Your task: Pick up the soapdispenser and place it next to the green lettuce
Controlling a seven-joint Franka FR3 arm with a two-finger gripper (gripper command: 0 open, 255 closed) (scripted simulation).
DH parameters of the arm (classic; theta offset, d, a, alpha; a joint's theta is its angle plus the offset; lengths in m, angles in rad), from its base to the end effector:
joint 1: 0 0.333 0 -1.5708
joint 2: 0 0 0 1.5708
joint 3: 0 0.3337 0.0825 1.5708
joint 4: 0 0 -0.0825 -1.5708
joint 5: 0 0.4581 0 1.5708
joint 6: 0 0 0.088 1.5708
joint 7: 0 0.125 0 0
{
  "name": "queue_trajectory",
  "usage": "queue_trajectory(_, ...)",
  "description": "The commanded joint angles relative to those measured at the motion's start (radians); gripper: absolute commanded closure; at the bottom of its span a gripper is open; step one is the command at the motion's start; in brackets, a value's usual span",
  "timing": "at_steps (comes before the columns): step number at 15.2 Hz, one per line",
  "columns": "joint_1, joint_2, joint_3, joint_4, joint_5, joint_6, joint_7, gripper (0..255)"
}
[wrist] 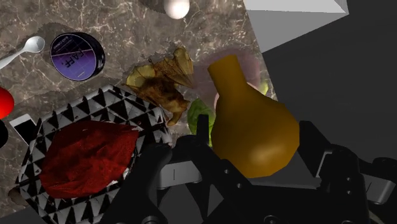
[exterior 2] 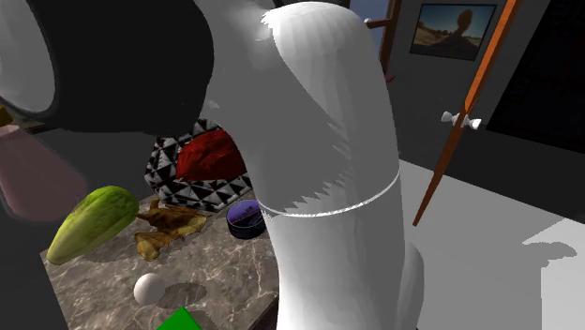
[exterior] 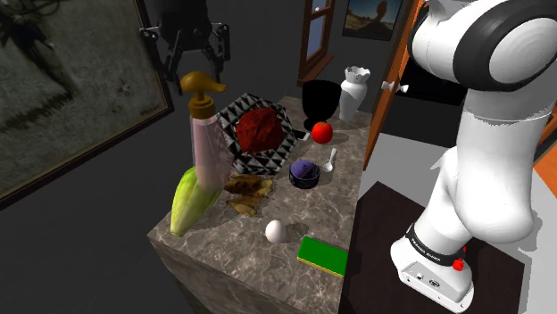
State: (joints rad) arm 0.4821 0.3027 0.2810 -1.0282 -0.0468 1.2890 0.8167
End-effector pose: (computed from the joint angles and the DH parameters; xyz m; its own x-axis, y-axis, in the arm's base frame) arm 0.5238 0.4387 0.6934 0.9959 -0.0766 -0.0488 -0.0768 -0.9970 -0.0028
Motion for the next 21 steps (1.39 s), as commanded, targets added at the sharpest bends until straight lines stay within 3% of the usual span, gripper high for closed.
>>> queue_trajectory(1, 0.068, 0.121, 0.017, 0.184, -0.039, -0.065, 0.059, 255)
queue_trajectory(9, 0.028, 0.010, 0.014, -0.103, -0.004, 0.113, 0.047, 255)
queue_trajectory(21, 0.005, -0.059, 0.010, -0.367, 0.016, 0.310, 0.035, 255)
